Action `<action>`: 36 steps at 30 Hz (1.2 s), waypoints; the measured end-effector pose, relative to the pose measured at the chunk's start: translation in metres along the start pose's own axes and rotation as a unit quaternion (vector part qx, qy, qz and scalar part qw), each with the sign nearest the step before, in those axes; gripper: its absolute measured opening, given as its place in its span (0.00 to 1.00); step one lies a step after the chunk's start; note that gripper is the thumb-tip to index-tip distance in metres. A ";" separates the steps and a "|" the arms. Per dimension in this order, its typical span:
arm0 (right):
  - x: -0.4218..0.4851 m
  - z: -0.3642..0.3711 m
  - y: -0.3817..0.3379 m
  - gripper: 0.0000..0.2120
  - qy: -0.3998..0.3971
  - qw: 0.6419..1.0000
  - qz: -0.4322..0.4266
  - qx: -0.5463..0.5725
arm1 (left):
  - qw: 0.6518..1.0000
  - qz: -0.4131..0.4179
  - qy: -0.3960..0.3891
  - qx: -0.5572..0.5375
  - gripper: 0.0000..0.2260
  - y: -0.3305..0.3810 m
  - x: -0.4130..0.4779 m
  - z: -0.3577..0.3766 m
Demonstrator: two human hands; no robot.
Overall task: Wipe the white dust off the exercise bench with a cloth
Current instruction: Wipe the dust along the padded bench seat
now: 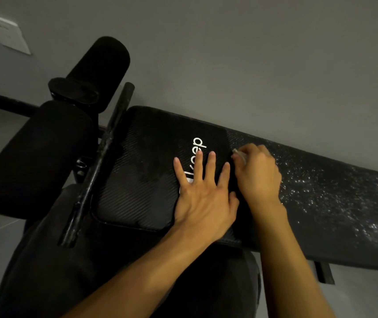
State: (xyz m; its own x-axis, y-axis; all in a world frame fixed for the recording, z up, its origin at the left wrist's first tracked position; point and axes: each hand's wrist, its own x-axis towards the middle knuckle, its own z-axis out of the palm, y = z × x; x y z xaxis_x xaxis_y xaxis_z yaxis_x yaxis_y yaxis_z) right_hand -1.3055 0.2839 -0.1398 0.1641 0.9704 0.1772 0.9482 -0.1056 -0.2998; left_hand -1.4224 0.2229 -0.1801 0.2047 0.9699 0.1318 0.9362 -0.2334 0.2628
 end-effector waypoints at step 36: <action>0.069 0.008 -0.021 0.12 -0.049 0.998 0.009 0.027 | 1.000 -0.004 -0.001 0.001 0.32 0.002 0.001 0.000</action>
State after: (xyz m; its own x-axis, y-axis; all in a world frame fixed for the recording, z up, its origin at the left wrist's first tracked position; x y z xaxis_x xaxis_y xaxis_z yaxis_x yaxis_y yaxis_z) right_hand -1.3163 0.3545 -0.1291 0.1517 0.9852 0.0795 0.9285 -0.1145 -0.3531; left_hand -1.4208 0.2232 -0.1797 0.1976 0.9720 0.1274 0.9383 -0.2251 0.2627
